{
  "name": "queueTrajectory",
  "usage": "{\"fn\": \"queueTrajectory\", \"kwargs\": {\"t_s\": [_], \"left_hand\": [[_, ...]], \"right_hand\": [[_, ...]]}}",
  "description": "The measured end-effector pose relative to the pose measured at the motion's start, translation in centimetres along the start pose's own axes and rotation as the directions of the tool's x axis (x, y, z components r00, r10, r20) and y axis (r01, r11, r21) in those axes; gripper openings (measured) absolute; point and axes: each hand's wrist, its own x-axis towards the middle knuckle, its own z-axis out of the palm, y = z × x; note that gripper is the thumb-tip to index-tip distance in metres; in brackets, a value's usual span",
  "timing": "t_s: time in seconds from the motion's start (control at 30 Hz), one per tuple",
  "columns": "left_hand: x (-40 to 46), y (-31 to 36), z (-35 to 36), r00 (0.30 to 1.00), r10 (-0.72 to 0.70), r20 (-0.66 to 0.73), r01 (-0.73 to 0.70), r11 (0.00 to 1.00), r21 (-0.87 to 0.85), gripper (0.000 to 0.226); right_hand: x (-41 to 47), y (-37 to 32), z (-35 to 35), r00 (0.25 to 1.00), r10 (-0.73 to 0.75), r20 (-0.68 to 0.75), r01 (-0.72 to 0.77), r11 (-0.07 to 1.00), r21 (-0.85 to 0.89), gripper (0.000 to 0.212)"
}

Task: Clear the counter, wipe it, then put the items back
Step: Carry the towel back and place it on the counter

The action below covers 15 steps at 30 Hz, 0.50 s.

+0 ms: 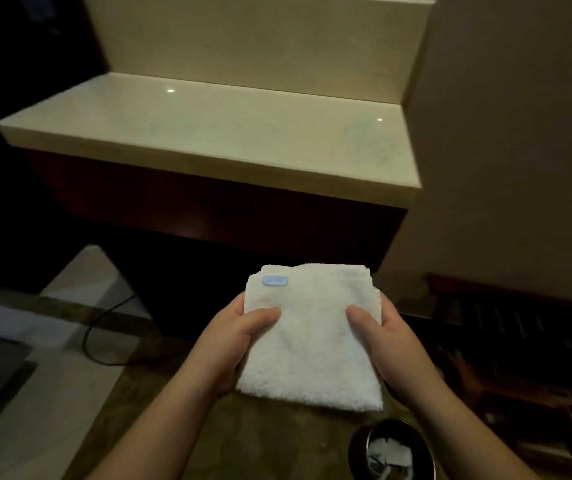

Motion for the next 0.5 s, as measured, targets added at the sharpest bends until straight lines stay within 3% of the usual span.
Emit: {"fn": "queueTrajectory", "kwargs": {"t_s": [0.1, 0.27, 0.5], "left_hand": [[-0.5, 1.5, -4.0, 0.996, 0.026, -0.08, -0.032, 0.997, -0.066, 0.031], [-0.5, 5.0, -8.5, 0.983, 0.088, -0.162, -0.115, 0.979, -0.169, 0.035], [2.1, 12.6, -12.3, 0.944, 0.239, -0.227, -0.282, 0.942, -0.184, 0.049]], "right_hand": [[2.3, -1.7, 3.9, 0.994, -0.033, 0.102, 0.035, 0.999, -0.021, 0.039], [6.1, -5.8, 8.7, 0.97, -0.13, 0.206, 0.144, 0.988, -0.05, 0.032], [13.4, -12.4, 13.0, 0.916, -0.268, 0.298, 0.282, 0.959, -0.003, 0.031]]}}
